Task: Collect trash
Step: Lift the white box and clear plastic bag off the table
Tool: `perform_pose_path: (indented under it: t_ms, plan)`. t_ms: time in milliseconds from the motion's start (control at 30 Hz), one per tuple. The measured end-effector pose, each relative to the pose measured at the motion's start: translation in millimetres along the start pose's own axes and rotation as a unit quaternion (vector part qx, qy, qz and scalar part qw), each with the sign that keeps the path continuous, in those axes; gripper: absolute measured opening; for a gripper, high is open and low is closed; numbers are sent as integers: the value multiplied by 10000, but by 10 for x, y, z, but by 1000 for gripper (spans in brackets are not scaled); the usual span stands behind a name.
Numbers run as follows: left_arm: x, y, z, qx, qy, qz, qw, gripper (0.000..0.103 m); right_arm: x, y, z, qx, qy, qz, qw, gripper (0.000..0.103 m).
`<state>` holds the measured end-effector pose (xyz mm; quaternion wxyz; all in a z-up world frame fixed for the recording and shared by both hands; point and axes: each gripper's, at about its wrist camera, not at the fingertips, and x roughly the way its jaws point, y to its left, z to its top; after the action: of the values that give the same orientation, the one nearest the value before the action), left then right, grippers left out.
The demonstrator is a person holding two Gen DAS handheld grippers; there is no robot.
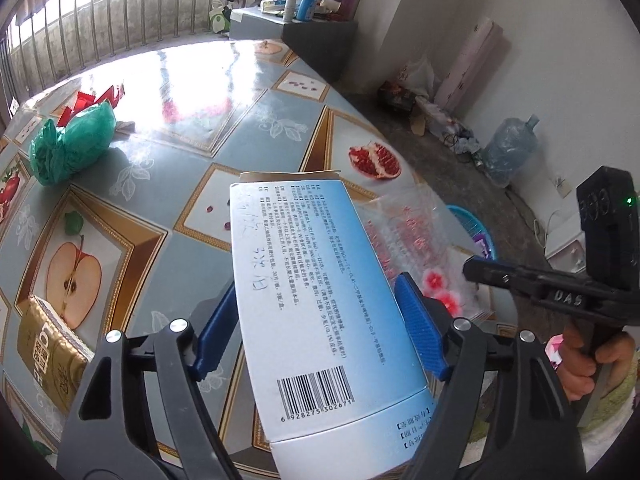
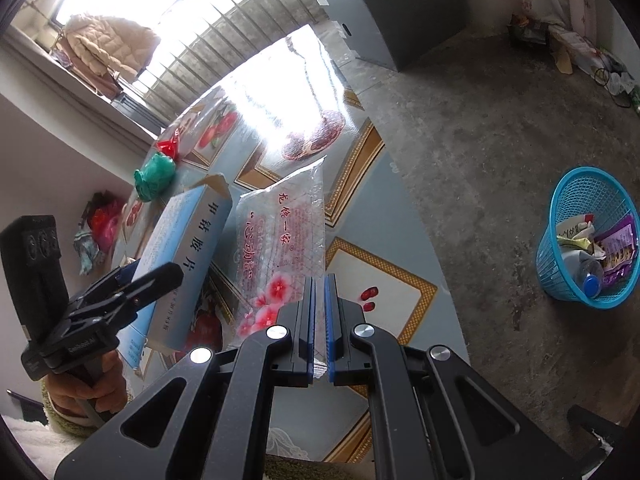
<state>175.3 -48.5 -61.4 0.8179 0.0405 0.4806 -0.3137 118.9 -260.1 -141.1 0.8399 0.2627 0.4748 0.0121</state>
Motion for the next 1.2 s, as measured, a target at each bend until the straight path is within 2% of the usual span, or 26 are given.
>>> perform_pose_path:
  t_ms: [200, 400, 633, 700, 767, 833, 1200]
  plan:
    - [40, -70, 15, 108, -4, -103, 9999, 71, 51, 79, -15, -44, 84, 69, 9999, 5]
    - [208, -76, -42, 152, 187, -10, 9997, 71, 96, 97, -28, 9, 192, 248, 9995, 6]
    - [224, -53, -72, 122, 175, -42, 9998, 70, 131, -10, -6, 356, 324, 506, 9976, 7]
    - [225, -53, -71, 119, 173, -42, 9998, 70, 154, -52, -4, 491, 387, 579, 9964, 13]
    - [234, -46, -75, 131, 173, -36, 9998, 70, 173, -98, 0, 647, 438, 797, 9938, 22]
    - [238, -50, -76, 131, 172, -34, 9998, 70, 196, -113, 2, 729, 509, 1015, 9909, 25]
    - [242, -53, -77, 142, 163, -24, 9998, 70, 302, -233, 28, 1045, 610, 1477, 9816, 25]
